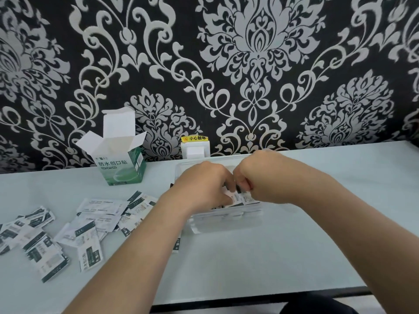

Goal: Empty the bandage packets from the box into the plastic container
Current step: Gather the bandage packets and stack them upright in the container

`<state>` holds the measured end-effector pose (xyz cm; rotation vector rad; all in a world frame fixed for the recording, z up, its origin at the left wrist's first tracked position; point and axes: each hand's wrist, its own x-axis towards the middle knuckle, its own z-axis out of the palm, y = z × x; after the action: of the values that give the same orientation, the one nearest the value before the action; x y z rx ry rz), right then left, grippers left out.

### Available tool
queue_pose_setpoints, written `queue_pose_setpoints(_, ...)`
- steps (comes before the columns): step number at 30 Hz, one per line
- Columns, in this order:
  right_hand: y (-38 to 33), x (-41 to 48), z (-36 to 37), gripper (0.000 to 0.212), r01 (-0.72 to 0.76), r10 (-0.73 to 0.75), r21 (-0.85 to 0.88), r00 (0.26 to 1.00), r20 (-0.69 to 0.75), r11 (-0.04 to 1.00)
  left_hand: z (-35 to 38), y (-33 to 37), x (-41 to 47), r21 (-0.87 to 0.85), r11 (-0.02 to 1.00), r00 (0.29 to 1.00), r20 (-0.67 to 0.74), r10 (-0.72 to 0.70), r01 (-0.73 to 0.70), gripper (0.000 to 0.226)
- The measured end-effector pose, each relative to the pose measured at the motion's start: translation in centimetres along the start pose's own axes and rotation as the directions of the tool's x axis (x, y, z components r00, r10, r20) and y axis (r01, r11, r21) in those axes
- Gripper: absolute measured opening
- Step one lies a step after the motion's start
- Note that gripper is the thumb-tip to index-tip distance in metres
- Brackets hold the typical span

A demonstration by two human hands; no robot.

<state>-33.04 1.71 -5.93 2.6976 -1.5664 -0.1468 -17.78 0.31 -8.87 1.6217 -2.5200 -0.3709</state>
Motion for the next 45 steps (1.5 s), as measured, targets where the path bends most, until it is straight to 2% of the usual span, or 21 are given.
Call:
queue_pose_setpoints(6,-0.2,1.7,-0.2,0.033,0.084,-0.032,-0.181,0.961,0.273,0.98,0.1,-0.1,0.4,0.001,1.0,1.0,0.02,0.012,-0.012,0.025)
queue_pose_setpoints(11,-0.4,2.3,-0.1,0.045,0.113,-0.014,-0.263,0.935,0.353,0.958,0.3,-0.2,0.6,-0.012,1.0,1.0,0.014,0.008,-0.008,0.021)
queue_pose_setpoints(14,-0.5,2.3,0.0,0.055,0.143,-0.038,-0.288,0.939,0.342,0.947,0.4,-0.3,0.7,-0.029,1.0,1.0,0.018,-0.008,0.008,0.017)
queue_pose_setpoints(19,-0.3,2.9,1.2,0.039,0.167,-0.069,-0.391,0.965,0.253,0.905,0.4,-0.2,0.7,-0.047,0.999,0.999,0.03,-0.024,0.026,0.013)
queue_pose_setpoints(24,-0.1,2.8,1.4,0.041,0.205,-0.125,-0.397,0.968,0.219,0.895,-0.1,-0.3,0.4,-0.058,0.998,1.0,0.007,-0.003,0.003,0.015)
queue_pose_setpoints(27,-0.3,3.2,1.9,0.031,0.245,-0.169,-0.441,0.964,0.206,0.864,-0.8,-0.4,0.2,-0.007,1.0,1.0,-0.021,-0.001,0.001,0.012)
queue_pose_setpoints(30,-0.3,3.5,2.0,0.024,0.252,-0.158,-0.477,0.961,0.229,0.842,-1.0,-0.9,0.0,0.05,0.999,1.0,-0.01,-0.017,0.018,0.02)
queue_pose_setpoints(34,0.2,3.4,1.7,0.038,0.245,-0.148,-0.372,0.951,0.272,0.895,-0.9,-0.9,0.0,0.052,0.999,0.999,0.026,-0.019,0.017,0.021)
queue_pose_setpoints(37,0.2,3.1,0.3,0.05,0.22,-0.152,-0.272,0.956,0.25,0.937,-1.2,-1.2,-0.3,0.065,0.998,0.999,-0.019,-0.025,0.026,0.016)
queue_pose_setpoints(41,-0.3,3.2,-2.2,0.038,0.165,-0.161,-0.043,0.983,0.085,0.985,-2.4,-2.0,-1.0,-0.013,0.999,0.988,-0.152,-0.033,0.032,0.017)
queue_pose_setpoints(45,-3.0,4.1,-3.5,0.029,0.198,-0.185,0.154,0.978,-0.096,0.968,-3.6,-4.1,-3.1,-0.133,0.988,0.953,-0.28,-0.114,0.079,0.02)
